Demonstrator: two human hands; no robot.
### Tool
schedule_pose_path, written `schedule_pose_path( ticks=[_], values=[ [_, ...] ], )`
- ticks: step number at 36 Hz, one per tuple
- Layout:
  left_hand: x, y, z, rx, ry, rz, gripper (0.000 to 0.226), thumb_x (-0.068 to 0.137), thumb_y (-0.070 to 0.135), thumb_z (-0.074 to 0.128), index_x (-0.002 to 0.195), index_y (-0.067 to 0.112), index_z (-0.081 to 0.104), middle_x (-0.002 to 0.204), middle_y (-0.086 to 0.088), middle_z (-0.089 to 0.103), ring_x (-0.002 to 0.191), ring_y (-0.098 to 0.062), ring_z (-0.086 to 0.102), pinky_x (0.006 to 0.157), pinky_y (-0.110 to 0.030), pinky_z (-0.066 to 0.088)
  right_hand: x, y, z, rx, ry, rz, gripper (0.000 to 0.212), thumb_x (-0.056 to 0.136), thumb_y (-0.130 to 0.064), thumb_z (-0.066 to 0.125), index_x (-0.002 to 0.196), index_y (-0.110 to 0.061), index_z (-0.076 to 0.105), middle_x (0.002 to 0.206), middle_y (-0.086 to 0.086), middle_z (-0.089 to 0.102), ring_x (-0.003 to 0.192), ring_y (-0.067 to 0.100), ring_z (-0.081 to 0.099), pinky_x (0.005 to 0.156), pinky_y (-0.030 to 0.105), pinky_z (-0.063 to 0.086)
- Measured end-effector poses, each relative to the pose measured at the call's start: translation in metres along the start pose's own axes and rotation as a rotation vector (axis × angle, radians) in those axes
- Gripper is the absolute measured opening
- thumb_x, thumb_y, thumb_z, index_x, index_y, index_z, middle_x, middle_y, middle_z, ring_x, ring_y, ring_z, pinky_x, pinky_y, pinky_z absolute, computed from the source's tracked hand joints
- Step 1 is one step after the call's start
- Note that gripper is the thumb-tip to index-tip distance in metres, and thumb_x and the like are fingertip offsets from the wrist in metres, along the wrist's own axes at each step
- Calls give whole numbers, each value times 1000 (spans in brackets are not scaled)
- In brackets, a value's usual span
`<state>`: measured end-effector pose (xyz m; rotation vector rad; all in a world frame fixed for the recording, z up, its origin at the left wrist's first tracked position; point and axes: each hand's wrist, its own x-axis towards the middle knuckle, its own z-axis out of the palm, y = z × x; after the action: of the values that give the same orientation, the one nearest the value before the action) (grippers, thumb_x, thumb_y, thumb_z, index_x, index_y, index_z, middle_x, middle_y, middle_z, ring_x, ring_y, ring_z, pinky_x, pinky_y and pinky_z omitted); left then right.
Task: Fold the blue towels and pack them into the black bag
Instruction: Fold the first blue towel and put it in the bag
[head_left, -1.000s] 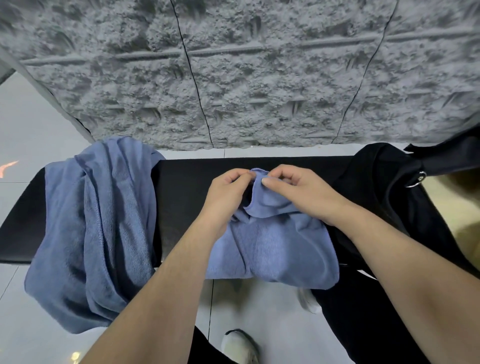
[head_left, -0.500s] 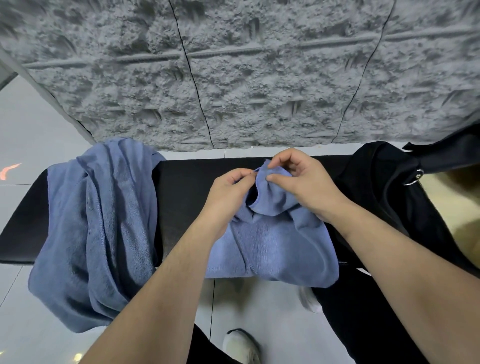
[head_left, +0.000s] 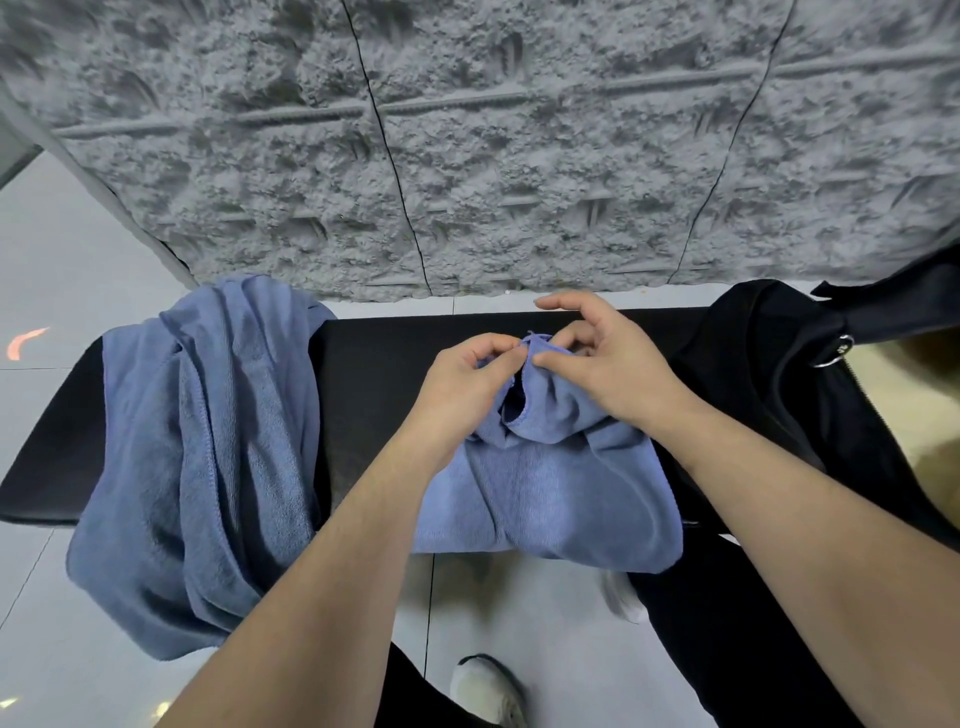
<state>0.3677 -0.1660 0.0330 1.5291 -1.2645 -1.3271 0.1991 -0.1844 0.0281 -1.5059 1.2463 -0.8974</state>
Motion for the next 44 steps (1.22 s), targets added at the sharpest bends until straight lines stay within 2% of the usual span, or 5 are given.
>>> schedule_pose_path(
  ticks=[11,23,34,40,44],
  values=[
    [4,-3,-2,224,-105,51,11,96,29,62,98,25,72,98,12,72,88,1,63,75,-10,48,-1,10,-8,-113,-38,39,9,83,-16,78,84,-25,75,85,-10,76,84,2,69,80,13,51],
    [-5,4,-45,38,144,52,35,101,8,40,105,24,71,97,-2,67,87,-12,60,81,-26,46,-4,11,-32,96,338,89,19,87,-24,76,72,-29,65,81,-9,64,75,3,56,78,20,45],
    [-57,32,-107,191,435,177,29,93,17,67,122,13,68,106,3,66,77,17,58,65,1,41,-42,-31,-65,319,473,75,22,91,-23,70,72,-25,59,61,-14,62,61,6,49,63,25,37],
    [-88,55,-133,492,439,230,29,91,26,70,113,6,72,104,-7,73,97,-16,65,82,-17,46,-62,-69,-69,259,411,37,18,89,-30,72,74,-26,63,72,-9,62,68,9,54,66,25,40],
    [-107,79,-140,543,433,272,14,97,27,62,103,14,64,87,-3,67,70,-16,63,65,-23,47,-75,-90,-71,207,392,19,20,89,-30,73,71,-27,65,71,-10,63,65,5,55,64,22,42]
  ],
)
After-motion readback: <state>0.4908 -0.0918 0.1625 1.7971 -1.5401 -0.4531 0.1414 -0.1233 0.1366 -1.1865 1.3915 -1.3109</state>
